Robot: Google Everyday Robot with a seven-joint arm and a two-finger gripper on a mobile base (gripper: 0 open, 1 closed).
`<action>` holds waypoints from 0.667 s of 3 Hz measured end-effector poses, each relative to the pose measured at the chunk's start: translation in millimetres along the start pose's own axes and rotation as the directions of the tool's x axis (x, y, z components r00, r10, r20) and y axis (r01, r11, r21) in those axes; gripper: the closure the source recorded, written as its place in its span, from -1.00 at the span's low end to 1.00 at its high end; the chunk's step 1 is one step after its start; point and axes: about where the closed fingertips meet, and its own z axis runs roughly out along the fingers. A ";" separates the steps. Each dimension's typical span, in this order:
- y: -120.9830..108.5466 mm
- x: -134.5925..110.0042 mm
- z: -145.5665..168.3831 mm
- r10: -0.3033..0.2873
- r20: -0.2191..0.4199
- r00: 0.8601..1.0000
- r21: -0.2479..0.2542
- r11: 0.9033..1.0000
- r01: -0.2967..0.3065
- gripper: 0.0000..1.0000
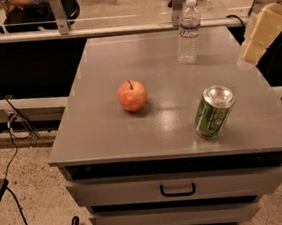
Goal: Pick water bottle
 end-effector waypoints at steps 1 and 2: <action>-0.2 -0.5 0.1 -0.001 0.001 1.000 0.001 1.000 0.001 -1.00; -13.9 2.2 -0.5 0.058 0.082 0.995 0.047 0.997 -0.061 -1.00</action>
Offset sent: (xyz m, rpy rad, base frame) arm 0.0425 -0.0311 0.0174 0.3422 -0.1628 -0.1721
